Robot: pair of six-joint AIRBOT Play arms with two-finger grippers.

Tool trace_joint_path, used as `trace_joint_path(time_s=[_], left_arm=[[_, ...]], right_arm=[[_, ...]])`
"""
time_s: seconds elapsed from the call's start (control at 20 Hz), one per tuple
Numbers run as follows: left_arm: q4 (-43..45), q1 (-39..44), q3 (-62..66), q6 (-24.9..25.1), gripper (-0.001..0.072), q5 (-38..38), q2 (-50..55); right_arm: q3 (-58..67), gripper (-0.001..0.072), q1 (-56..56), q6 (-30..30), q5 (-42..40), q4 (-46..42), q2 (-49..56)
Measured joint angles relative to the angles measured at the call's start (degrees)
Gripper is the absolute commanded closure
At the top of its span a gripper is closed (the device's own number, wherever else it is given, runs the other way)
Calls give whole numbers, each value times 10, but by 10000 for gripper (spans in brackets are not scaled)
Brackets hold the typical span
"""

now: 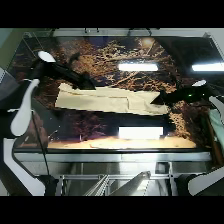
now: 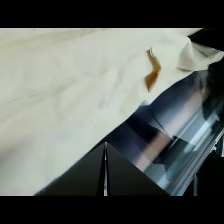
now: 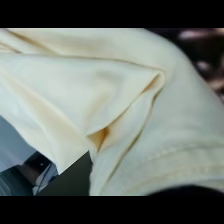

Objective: Fold the shirts.

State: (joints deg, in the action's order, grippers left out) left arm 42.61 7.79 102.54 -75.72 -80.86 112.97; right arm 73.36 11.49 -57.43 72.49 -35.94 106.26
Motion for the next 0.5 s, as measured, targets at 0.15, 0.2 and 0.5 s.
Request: trace_joint_path(time_s=[0.15, 0.2, 0.5], left_arm=[[36, 76, 48, -40, 707, 34, 63], [57, 98, 73, -60, 707, 35, 87], [64, 161, 147, -132, 705, 47, 161]], right_arm=[[13, 694, 7, 0, 43, 23, -22], [19, 694, 10, 0, 55, 30, -35], [72, 692, 16, -33, 136, 50, -130]])
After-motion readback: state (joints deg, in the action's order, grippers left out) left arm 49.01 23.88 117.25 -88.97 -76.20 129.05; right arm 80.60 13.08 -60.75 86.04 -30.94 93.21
